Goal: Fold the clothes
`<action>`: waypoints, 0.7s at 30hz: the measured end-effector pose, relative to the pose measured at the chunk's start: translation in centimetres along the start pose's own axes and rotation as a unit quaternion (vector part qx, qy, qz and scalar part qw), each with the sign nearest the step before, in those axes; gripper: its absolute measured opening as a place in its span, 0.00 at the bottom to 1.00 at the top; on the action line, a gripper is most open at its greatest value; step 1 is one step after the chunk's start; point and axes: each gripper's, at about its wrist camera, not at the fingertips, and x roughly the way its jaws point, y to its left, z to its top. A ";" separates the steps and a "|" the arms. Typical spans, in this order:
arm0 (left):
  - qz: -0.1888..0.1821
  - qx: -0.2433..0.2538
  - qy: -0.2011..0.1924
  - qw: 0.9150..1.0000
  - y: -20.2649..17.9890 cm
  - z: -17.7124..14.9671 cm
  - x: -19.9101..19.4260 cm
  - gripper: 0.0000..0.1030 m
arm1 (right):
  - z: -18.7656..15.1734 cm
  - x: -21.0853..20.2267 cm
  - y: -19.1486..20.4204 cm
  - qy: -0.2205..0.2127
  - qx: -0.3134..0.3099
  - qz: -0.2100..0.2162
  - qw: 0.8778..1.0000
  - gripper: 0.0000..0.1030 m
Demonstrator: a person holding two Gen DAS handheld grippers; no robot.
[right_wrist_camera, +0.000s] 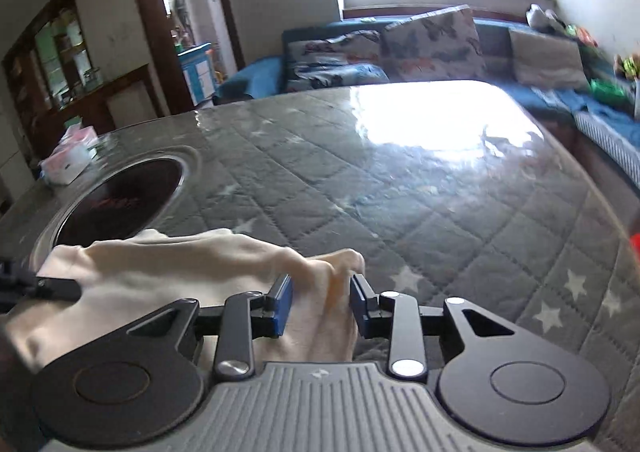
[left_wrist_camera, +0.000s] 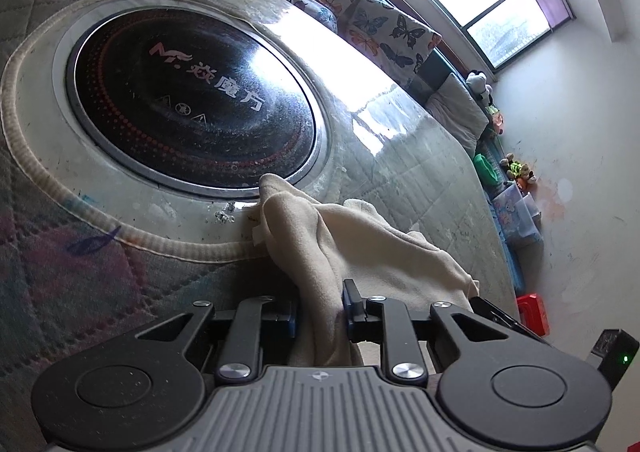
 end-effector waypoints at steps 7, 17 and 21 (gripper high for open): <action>0.021 0.033 -0.006 0.999 -1.4 0.1 0.3 0.22 | -0.4 0.5 -0.8 -0.004 0.009 -0.004 1.000 0.26; 0.041 0.068 -0.018 0.997 -2.6 -0.2 0.3 0.20 | -0.8 -0.8 -0.4 -0.029 0.016 0.002 0.999 0.11; 0.033 0.104 -0.031 0.993 -4.8 0.0 -0.2 0.18 | -0.8 -2.2 0.2 -0.047 0.018 0.010 0.999 0.10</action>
